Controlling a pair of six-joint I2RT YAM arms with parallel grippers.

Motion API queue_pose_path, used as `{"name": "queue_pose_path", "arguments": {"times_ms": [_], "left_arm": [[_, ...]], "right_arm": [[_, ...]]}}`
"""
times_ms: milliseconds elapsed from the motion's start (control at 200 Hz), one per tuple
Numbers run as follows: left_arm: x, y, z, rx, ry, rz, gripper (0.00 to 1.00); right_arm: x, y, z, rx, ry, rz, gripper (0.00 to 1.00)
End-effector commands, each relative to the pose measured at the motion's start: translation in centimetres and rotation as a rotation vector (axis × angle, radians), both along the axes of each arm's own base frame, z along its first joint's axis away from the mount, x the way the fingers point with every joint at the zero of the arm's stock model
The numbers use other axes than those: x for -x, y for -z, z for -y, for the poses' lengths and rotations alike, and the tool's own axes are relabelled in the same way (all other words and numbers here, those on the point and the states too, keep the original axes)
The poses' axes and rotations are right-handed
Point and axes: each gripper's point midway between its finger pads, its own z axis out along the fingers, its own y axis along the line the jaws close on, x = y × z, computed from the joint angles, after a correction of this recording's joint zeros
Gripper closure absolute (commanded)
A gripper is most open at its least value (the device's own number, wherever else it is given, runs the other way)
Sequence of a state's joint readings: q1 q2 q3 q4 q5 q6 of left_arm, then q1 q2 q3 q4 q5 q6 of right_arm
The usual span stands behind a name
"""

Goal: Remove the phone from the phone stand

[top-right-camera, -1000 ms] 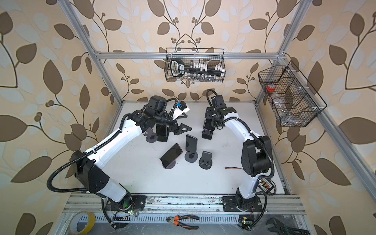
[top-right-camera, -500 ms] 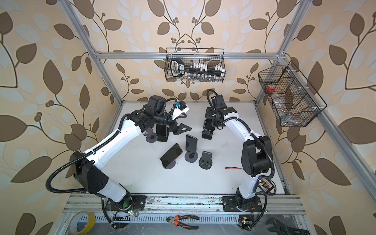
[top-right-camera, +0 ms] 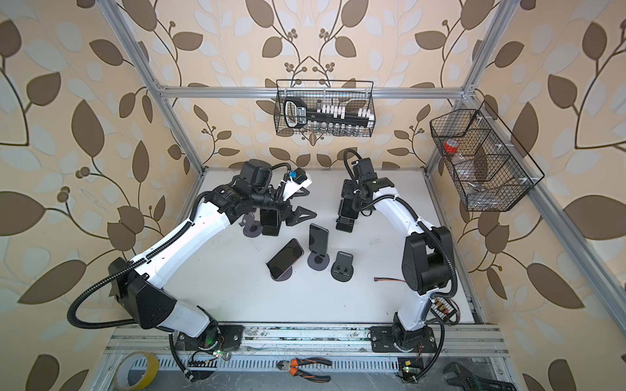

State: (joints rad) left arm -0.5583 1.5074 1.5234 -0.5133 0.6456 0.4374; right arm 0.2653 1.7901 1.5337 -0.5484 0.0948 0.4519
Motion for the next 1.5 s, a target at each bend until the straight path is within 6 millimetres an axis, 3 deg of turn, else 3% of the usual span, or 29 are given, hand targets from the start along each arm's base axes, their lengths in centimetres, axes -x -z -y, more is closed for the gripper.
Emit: {"name": "queue_pose_path", "arguments": {"times_ms": [0,85,105,265,645,1495], "left_arm": [[1.5,-1.8,-0.3,0.025,0.014,0.045,0.11],[1.5,-1.4,-0.3,0.020,0.010,0.033,0.10],[2.2,-2.6,-0.7,0.035,0.011,0.058,0.11],[2.8,-3.1,-1.0,0.045,0.018,0.055,0.10],[2.9,-4.0,-0.7,0.071,0.020,0.059,0.10],[3.7,-3.2,-1.1,0.074,0.024,0.052,0.10]], "right_arm": [[0.0,-4.2,0.0,-0.024,-0.014,0.080,0.35],[0.1,-4.4,0.0,-0.025,-0.016,0.080,0.35],[0.1,-4.4,0.0,-0.025,-0.019,0.078,0.35],[0.4,-4.9,-0.1,-0.023,-0.029,0.081,0.35],[0.7,-6.5,-0.3,-0.021,-0.067,0.090,0.35],[-1.4,-9.7,0.1,-0.004,-0.102,0.114,0.36]]}}
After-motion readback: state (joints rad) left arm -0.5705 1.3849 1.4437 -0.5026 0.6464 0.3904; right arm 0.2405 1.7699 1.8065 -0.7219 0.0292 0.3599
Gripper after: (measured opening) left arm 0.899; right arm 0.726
